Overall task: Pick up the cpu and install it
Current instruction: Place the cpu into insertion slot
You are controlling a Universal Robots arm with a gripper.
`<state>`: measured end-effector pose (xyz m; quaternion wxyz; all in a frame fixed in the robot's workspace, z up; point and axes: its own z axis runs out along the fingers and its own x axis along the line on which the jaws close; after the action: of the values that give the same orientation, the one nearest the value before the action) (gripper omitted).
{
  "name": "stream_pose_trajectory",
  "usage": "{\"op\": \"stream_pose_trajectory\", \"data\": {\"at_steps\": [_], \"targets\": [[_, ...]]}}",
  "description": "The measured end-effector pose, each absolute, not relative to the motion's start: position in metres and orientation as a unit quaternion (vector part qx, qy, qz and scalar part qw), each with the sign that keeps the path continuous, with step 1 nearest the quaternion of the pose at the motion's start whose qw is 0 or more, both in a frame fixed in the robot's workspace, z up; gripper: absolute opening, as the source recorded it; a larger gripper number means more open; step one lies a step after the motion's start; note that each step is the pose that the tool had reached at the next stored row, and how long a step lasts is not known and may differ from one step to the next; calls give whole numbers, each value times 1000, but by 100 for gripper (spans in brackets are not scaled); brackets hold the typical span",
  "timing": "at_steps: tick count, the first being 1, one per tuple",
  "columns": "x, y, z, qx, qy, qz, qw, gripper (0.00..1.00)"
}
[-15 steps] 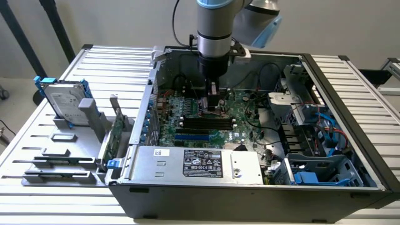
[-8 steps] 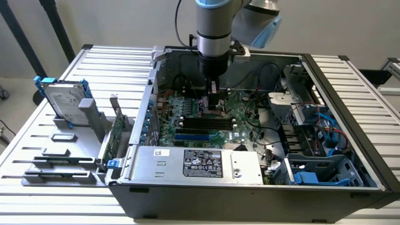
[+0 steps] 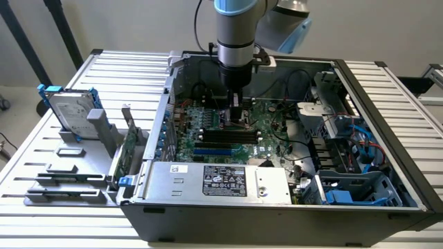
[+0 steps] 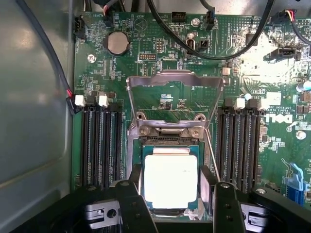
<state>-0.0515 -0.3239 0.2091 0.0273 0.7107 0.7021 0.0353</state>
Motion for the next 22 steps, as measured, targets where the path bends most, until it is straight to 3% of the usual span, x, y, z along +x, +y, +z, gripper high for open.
{"op": "stream_pose_trajectory", "data": {"at_steps": [22], "targets": [[-52, -322, 199, 718, 695, 33, 31, 55]]}}
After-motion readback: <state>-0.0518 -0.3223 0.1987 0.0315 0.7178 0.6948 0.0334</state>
